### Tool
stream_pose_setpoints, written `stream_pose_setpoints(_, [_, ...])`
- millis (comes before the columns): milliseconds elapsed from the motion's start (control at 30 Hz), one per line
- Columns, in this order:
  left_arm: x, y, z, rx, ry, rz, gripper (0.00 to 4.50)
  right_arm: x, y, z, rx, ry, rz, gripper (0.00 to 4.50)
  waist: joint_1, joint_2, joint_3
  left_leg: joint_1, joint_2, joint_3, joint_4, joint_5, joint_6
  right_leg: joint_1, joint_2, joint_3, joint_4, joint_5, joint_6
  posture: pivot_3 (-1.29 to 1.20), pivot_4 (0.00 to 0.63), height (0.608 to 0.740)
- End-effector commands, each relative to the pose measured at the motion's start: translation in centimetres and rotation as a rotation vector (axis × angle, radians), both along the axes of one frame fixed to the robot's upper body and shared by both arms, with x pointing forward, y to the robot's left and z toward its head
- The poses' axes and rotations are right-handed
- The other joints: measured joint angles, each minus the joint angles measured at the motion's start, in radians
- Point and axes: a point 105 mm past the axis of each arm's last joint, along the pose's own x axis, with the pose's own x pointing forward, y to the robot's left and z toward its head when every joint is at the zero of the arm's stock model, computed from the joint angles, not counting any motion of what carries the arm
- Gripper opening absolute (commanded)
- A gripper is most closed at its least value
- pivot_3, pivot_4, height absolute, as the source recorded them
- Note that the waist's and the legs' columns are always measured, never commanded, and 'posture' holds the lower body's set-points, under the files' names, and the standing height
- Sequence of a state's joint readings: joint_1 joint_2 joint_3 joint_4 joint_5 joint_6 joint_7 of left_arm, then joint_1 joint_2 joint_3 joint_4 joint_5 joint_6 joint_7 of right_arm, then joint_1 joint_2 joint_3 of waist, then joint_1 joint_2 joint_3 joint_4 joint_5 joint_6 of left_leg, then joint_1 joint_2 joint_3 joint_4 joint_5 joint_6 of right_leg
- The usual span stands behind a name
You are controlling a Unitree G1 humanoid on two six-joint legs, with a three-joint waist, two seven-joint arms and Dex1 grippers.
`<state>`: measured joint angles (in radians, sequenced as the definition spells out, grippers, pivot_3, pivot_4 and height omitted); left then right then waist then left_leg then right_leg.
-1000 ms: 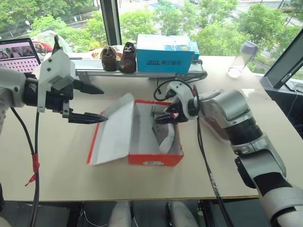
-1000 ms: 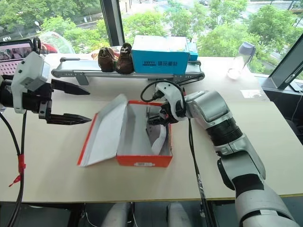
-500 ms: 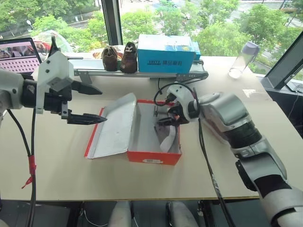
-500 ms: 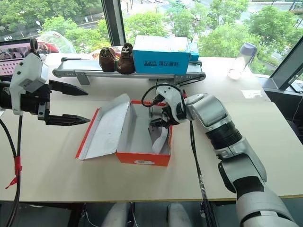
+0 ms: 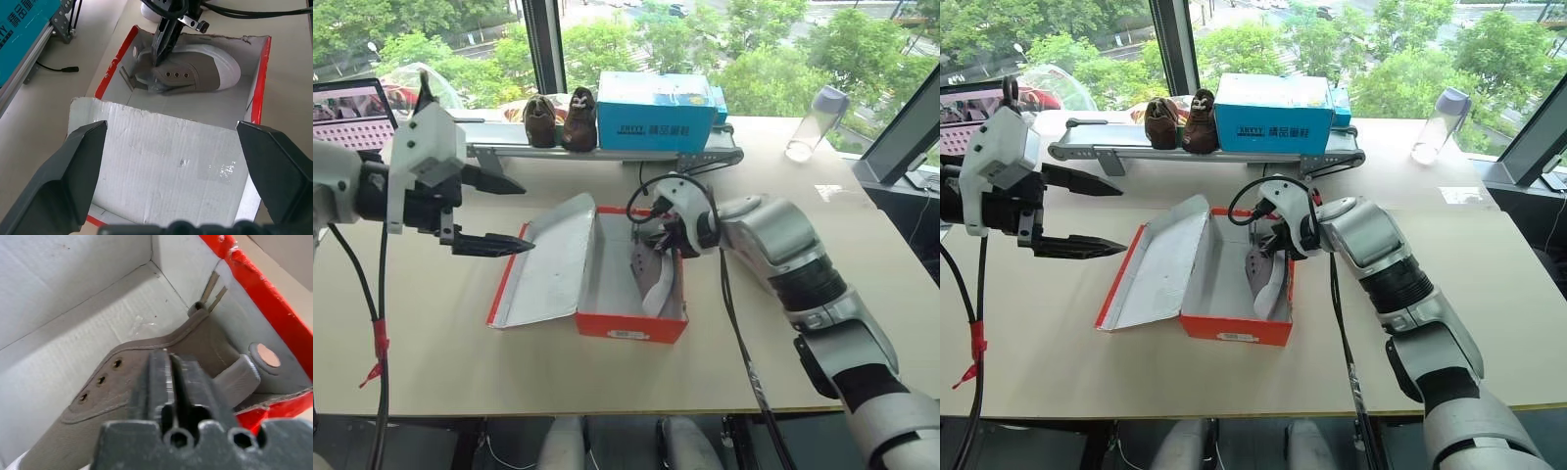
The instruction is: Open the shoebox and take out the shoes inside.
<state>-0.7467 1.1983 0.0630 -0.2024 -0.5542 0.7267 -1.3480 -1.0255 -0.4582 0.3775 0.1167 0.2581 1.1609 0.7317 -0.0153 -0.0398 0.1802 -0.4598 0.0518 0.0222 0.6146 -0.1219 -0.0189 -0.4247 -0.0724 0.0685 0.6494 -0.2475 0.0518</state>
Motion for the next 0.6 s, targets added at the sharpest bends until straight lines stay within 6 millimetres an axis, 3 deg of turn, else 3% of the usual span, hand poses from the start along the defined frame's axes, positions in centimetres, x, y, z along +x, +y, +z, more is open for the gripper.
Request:
stream_pose_setpoints(33, [-0.2,0.0,1.2,0.006,-0.052,-0.005,4.50,-0.1,0.3,0.5,0.040,0.002,0.000,0.03,0.000,0.000,0.000,0.000,0.000,0.000,0.000,0.000,0.000,0.000,0.000,0.000,0.000,0.000,0.000,0.00,0.150,0.740])
stream_pose_setpoints(200, [-0.1,-0.1,1.1,0.006,-0.046,-0.010,4.50,-1.5,1.4,4.7,0.162,-0.006,0.069,0.03,0.000,0.000,0.000,0.000,0.000,0.000,0.000,0.000,0.000,0.000,0.000,0.000,0.000,0.000,0.000,0.00,0.150,0.740])
stream_pose_setpoints(400, [0.2,-0.8,0.5,-0.009,-0.024,-0.052,4.50,-5.1,0.6,9.8,0.289,0.064,0.119,1.78,0.000,0.000,0.000,0.000,0.000,0.000,-0.001,0.000,0.000,-0.001,0.000,0.000,0.000,0.000,0.000,0.00,0.150,0.740])
stream_pose_setpoints(500, [0.6,-1.5,0.1,-0.024,-0.005,-0.090,4.50,-5.5,-0.6,10.2,0.324,0.091,0.111,2.85,0.005,-0.001,-0.001,0.000,0.000,0.000,0.000,0.000,0.000,0.001,0.000,0.000,0.000,0.000,0.000,0.00,0.150,0.740])
stream_pose_setpoints(600, [1.6,-2.5,-0.5,-0.050,0.010,-0.149,4.50,-5.6,-2.1,9.1,0.356,0.179,0.070,3.91,0.007,-0.002,-0.001,0.000,0.000,0.000,0.000,0.000,0.000,0.002,-0.001,-0.001,0.000,0.000,0.000,0.00,0.150,0.740])
